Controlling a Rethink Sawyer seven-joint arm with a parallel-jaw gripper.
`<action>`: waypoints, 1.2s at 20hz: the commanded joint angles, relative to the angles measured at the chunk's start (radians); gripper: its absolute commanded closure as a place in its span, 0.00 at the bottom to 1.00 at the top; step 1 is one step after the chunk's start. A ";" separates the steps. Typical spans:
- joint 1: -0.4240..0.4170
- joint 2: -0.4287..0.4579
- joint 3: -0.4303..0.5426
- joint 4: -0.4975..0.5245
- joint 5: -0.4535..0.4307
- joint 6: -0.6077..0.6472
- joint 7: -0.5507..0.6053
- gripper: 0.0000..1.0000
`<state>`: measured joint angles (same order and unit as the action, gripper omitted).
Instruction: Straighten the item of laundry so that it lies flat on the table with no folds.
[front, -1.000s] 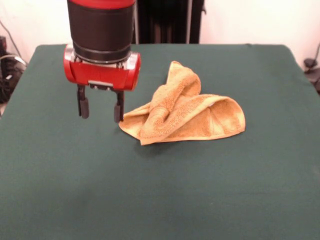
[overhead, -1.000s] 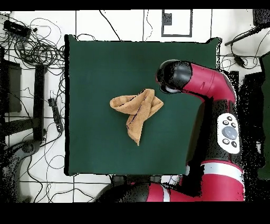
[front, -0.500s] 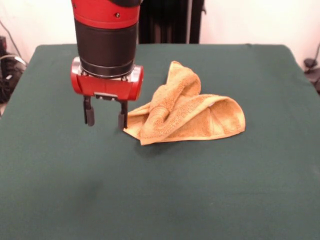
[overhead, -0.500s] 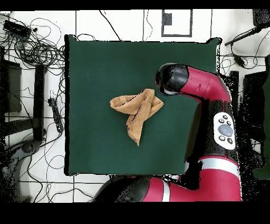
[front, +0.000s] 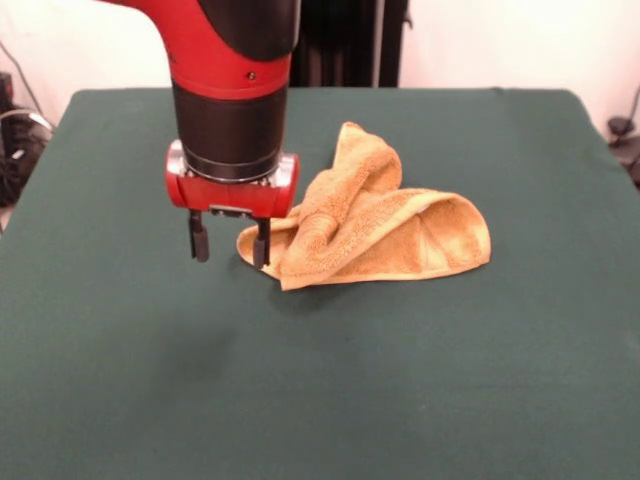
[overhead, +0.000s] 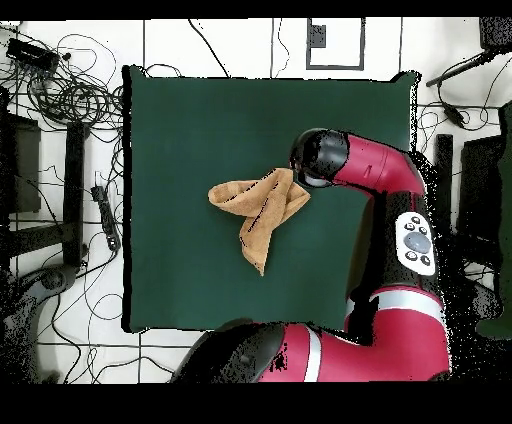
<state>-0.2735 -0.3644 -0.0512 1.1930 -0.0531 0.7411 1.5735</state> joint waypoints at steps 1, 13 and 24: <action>0.007 0.021 0.114 0.120 -0.017 -0.057 0.042 0.00; 0.005 0.029 0.120 0.122 -0.019 -0.074 0.040 0.00; 0.012 0.044 0.119 0.106 -0.018 -0.074 0.049 0.00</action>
<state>-0.2749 -0.3312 -0.0436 1.2107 -0.0531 0.7368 1.5735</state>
